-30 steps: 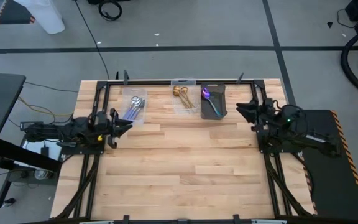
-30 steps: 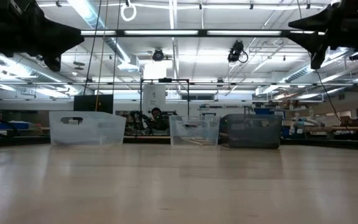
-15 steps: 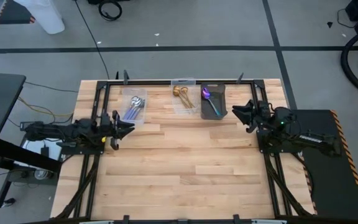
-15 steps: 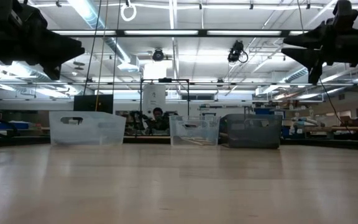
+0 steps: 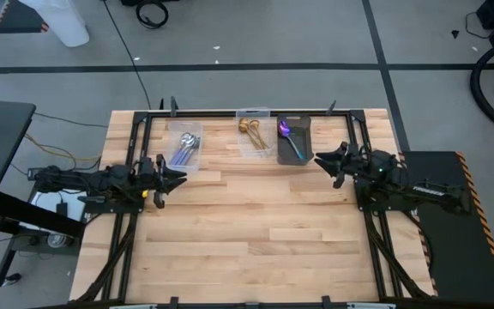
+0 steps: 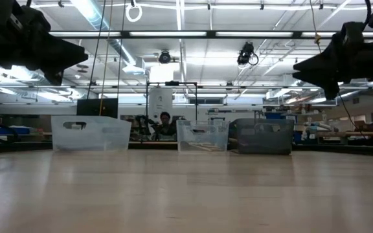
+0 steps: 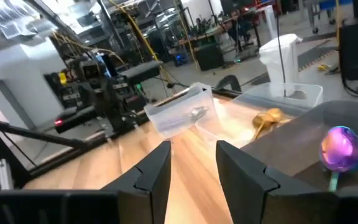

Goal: Sort silverware by color (type)
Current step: Return to Home Position

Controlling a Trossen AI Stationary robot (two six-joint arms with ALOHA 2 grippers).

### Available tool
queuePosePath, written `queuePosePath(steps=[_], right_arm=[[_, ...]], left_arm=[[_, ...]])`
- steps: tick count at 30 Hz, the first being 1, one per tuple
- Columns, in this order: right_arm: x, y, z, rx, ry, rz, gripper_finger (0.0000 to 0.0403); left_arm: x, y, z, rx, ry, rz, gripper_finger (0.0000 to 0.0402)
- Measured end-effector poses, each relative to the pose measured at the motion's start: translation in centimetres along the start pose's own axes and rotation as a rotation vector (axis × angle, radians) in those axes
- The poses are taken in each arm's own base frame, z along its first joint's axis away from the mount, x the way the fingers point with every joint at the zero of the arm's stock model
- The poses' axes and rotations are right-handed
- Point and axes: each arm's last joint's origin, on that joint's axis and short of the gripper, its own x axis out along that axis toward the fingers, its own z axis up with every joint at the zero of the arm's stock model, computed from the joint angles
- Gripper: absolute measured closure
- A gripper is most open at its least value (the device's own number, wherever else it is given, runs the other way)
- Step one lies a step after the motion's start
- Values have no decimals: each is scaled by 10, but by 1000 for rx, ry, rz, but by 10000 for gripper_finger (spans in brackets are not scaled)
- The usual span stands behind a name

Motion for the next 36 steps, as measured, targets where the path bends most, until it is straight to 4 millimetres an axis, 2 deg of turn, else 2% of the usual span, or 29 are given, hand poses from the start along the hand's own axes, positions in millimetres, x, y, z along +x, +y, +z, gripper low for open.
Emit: queuePosePath(steps=[2, 6, 9, 19, 36], right_arm=[[0, 0, 0, -4, 6, 5, 265], [1, 0, -1, -263, 10, -1, 265], [1, 0, 0, -339, 4, -2, 265], [1, 0, 0, -277, 3, -2, 265], [1, 0, 0, -277, 3, -2, 265]], left_arm=[[0, 0, 0, -20, 4, 1, 308], [0, 0, -1, -29, 6, 2, 308], [0, 0, 0, 0, -1, 0, 308], [0, -1, 2, 1, -28, -3, 308], [0, -1, 3, -5, -35, -6, 308]])
